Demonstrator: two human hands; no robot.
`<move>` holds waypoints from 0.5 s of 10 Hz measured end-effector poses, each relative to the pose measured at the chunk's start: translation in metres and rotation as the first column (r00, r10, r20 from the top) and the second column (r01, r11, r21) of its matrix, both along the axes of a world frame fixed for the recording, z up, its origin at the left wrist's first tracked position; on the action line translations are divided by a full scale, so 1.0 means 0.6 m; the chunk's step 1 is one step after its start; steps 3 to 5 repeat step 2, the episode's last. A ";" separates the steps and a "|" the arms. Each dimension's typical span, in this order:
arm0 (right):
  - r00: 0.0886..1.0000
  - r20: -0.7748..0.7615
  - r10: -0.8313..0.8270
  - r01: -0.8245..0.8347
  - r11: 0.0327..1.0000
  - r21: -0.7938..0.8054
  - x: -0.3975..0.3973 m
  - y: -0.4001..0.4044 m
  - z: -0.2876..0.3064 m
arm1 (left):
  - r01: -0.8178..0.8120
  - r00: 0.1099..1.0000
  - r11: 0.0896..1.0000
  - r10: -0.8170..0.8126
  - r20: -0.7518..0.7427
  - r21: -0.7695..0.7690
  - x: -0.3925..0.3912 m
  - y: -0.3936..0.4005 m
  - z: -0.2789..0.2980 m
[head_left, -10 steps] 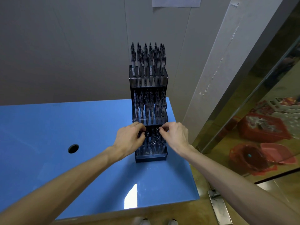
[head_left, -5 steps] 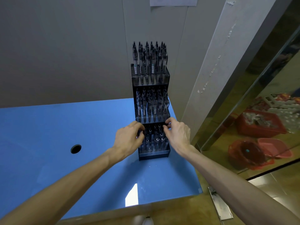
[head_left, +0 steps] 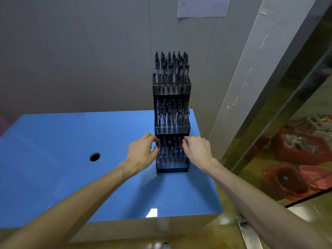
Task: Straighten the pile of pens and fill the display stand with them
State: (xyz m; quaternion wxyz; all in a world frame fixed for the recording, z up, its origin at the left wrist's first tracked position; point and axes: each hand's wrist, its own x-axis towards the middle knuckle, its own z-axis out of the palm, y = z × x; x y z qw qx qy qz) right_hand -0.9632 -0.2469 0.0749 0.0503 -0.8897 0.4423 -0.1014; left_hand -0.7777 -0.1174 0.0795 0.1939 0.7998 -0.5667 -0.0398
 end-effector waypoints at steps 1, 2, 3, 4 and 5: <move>0.998 -0.019 0.052 -0.052 0.998 0.021 -0.010 0.021 0.006 | -0.022 1.000 0.998 0.022 -0.007 0.062 -0.016 0.011 0.005; 0.998 0.056 0.036 -0.040 0.997 0.073 -0.033 0.022 0.005 | -0.046 0.999 0.994 0.048 -0.014 0.095 -0.027 0.014 0.013; 0.998 0.056 0.036 -0.040 0.997 0.073 -0.033 0.022 0.005 | -0.046 0.999 0.994 0.048 -0.014 0.095 -0.027 0.014 0.013; 0.998 0.056 0.036 -0.040 0.997 0.073 -0.033 0.022 0.005 | -0.046 0.999 0.994 0.048 -0.014 0.095 -0.027 0.014 0.013; 0.998 0.056 0.036 -0.040 0.997 0.073 -0.033 0.022 0.005 | -0.046 0.999 0.994 0.048 -0.014 0.095 -0.027 0.014 0.013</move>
